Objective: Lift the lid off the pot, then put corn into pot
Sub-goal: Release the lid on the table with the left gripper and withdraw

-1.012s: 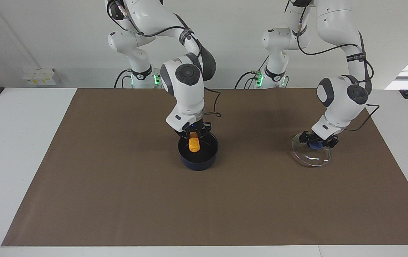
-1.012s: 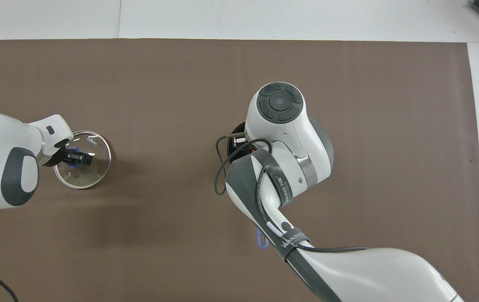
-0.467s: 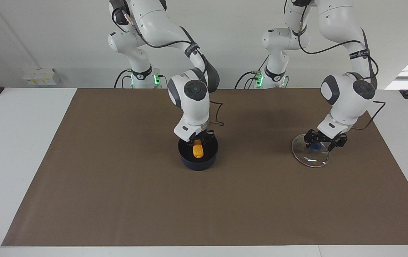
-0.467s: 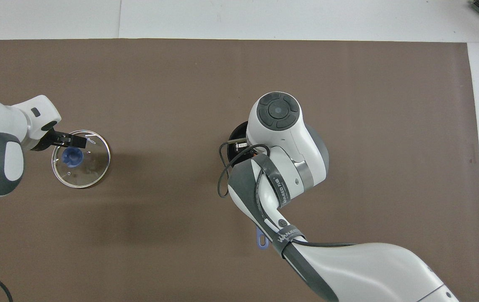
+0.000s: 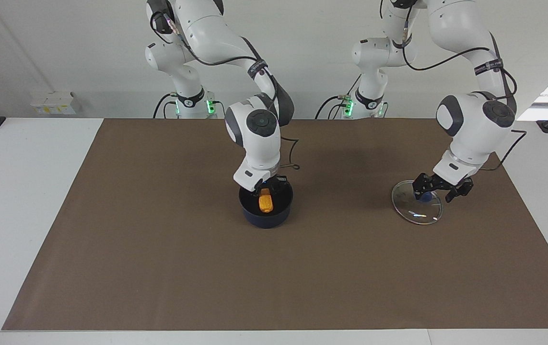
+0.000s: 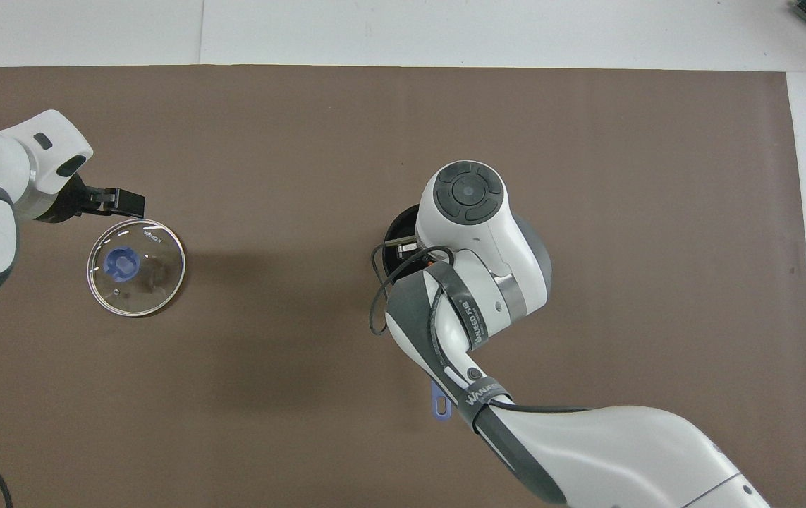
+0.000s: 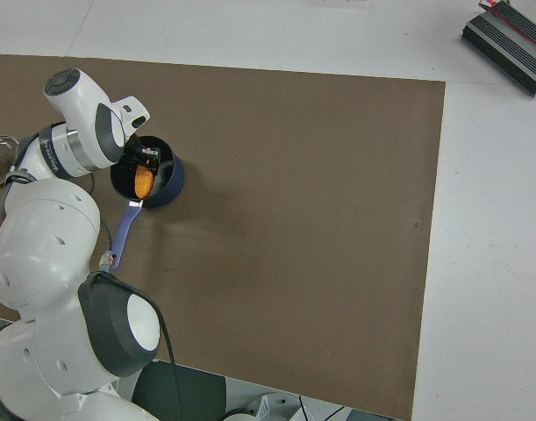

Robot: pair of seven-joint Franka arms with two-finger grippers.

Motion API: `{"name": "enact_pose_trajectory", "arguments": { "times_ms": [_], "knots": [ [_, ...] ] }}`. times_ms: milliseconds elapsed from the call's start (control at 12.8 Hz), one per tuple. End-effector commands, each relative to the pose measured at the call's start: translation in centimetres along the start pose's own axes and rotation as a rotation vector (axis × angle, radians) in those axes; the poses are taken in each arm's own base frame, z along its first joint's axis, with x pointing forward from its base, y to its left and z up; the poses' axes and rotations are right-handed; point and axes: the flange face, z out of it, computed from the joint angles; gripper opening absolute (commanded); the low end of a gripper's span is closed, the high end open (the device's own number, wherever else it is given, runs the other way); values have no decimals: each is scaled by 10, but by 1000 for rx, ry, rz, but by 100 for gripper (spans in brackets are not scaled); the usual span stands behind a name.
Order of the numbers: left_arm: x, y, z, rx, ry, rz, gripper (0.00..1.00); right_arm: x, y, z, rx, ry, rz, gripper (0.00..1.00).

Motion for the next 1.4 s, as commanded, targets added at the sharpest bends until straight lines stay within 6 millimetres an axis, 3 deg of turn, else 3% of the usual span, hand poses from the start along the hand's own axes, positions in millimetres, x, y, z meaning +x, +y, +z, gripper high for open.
{"name": "enact_pose_trajectory", "arguments": {
  "times_ms": [0,234,778,934,1012,1168,1246,1323],
  "knots": [
    [10,4,-44,14,-26,-4,100,2,8,2,21,-1,-32,0],
    [4,5,-81,10,-66,-6,100,6,9,6,27,22,-65,0],
    [-18,-2,-127,-8,-181,-26,100,7,3,23,52,22,-64,1],
    [-21,1,-142,-8,-192,-22,100,7,4,23,50,18,-63,75],
    [-21,1,-145,-8,-189,-21,100,7,4,23,46,15,-65,100],
    [-23,3,-151,-9,-151,-25,100,8,5,14,39,28,-63,100],
    [-26,3,-146,-9,-158,-38,100,8,10,3,35,26,-55,100],
    [-28,3,-149,-10,-154,-29,100,6,16,-20,40,36,-43,100]
  ]
}}
